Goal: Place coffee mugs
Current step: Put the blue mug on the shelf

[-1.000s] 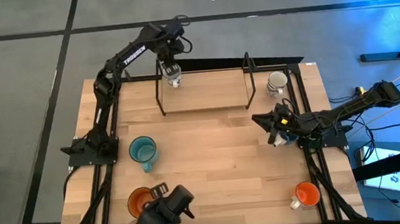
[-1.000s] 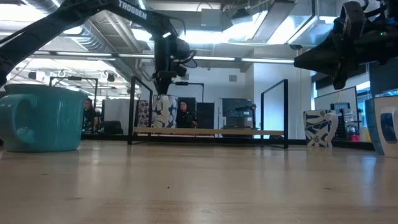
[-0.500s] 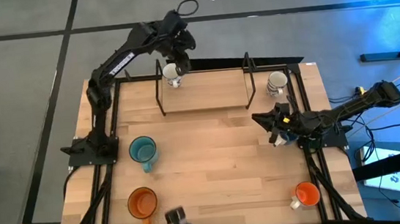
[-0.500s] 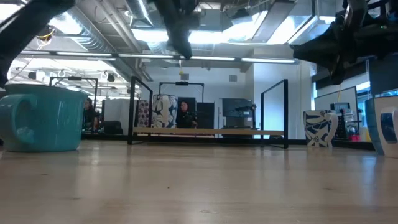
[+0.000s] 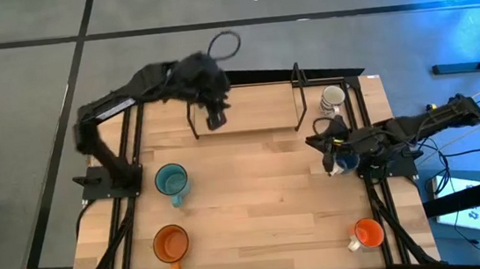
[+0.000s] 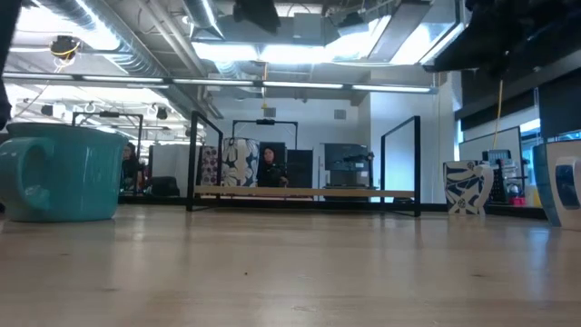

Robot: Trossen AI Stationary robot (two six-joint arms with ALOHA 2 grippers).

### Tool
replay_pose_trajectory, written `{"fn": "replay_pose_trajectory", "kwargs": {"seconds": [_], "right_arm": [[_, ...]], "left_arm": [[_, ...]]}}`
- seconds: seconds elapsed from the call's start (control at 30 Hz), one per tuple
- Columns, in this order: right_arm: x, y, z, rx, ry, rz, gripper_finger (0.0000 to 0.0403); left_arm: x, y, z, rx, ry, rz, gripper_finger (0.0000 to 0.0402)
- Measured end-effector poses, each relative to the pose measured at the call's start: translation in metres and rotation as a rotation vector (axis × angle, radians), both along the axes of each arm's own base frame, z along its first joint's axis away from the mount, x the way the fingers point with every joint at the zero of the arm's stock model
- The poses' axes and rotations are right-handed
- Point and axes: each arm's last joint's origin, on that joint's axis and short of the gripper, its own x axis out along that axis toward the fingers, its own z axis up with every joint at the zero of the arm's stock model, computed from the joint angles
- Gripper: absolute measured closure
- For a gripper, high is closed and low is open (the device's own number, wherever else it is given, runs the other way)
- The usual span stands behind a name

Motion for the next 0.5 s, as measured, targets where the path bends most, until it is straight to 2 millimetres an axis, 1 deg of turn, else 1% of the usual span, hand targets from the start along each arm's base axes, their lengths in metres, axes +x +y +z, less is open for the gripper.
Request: {"fn": "replay_pose_trajectory", "kwargs": {"seconds": [0.07, 0.23, 0.3, 0.4, 0.5], "right_arm": [[-0.002, 0.001, 0.011, 0.053, 0.054, 0.043, 0.0362], [-0.005, 0.002, 0.032, 0.201, 0.157, -0.021, 0.0362], [-0.007, 0.003, 0.035, 0.283, 0.198, -0.042, 0.0362], [-0.006, 0.006, 0.035, 0.440, 0.247, -0.034, 0.0362], [-0.008, 0.007, 0.032, 0.580, 0.278, -0.097, 0.0362]], "left_arm": [[-0.010, -0.013, -0.007, -0.002, -0.056, -0.013, 0.0275], [-0.042, -0.034, -0.027, -0.027, -0.193, -0.009, 0.0275], [-0.055, -0.039, -0.037, -0.045, -0.222, 0.000, 0.0275], [-0.070, -0.045, -0.051, -0.062, -0.268, -0.010, 0.0275], [-0.084, -0.048, -0.065, -0.067, -0.278, -0.011, 0.0275]]}}
